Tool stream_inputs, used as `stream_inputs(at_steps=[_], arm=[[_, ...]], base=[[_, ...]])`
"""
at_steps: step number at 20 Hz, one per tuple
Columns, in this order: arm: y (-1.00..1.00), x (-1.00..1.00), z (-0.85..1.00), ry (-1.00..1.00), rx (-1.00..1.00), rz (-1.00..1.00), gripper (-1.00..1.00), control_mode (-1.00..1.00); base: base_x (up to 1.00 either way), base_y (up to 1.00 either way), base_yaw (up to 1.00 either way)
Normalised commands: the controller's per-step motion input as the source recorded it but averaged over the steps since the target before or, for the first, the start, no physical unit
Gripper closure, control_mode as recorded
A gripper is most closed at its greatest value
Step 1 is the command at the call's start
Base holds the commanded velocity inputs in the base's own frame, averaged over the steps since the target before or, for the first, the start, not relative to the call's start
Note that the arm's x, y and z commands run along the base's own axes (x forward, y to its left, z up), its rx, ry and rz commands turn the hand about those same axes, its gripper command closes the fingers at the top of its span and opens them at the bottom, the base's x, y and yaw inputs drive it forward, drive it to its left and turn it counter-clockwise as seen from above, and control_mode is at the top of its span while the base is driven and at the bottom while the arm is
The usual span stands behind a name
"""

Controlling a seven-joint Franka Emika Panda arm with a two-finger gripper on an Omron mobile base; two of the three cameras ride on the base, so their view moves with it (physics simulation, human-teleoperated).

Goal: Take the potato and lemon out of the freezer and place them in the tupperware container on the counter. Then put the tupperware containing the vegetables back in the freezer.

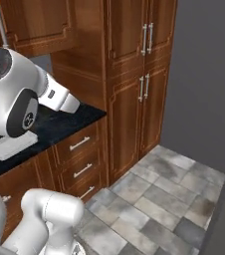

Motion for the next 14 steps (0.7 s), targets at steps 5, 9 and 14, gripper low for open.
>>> stream_inputs(at_steps=[5, 9, 14], arm=[[0.0, 0.0, 0.0, 0.0, 0.0, 0.0, 1.0, 1.0], [0.0, 0.0, 0.0, 0.0, 0.0, 0.0, 1.0, 1.0], [0.02, 0.1, -0.12, 0.02, 0.0, 0.11, 1.0, -1.0]], base=[[0.81, 0.18, 0.5], [0.54, 0.16, 0.55], [0.28, 0.12, 0.44]])
